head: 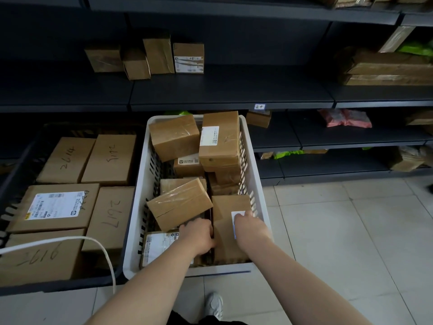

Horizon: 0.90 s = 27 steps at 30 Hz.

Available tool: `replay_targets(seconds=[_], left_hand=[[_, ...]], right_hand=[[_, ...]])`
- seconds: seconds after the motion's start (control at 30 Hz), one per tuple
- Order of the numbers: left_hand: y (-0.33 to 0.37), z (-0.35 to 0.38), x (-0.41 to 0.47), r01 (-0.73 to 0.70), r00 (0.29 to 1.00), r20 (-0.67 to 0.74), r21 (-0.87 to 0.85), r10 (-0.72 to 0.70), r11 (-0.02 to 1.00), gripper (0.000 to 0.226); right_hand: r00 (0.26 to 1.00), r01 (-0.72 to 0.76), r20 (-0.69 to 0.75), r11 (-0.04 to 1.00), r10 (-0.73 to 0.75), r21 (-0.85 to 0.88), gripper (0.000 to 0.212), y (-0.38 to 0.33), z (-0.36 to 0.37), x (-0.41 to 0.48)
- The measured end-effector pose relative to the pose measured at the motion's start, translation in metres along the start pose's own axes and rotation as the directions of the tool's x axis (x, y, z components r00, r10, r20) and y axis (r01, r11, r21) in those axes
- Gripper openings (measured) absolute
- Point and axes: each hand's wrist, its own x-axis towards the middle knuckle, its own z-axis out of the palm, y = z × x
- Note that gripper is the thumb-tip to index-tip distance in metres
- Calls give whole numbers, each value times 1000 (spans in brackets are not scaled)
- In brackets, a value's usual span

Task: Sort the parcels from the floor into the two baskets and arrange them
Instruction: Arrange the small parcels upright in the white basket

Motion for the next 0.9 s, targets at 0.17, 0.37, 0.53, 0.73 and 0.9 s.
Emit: replay_targets(seconds=[0.17,0.37,0.53,0.73,0.9], left_hand=[[-4,4,-4,-73,995,-64,24,74,997,23],[-12,-18,-18,-133,904,-404,40,138,990,14],[-41,-48,-20,-38,773,-621,155,127,987,37],[-75,-84,-12,199,722,-687,97,-79,975,76],[-98,-96,-1,185,853,-465,-159,-239,970,50]], right_hand=[[1000,25,-1,998,-25,51,48,2,2,1],[997,61,-51,990,-55,131,43,12,-3,8],[991,124,-82,944,-104,305,63,-3,-23,19],[961,269,-193,816,-196,512,83,-31,-52,25],[960,255,-115,621,-256,741,69,-56,-63,44]])
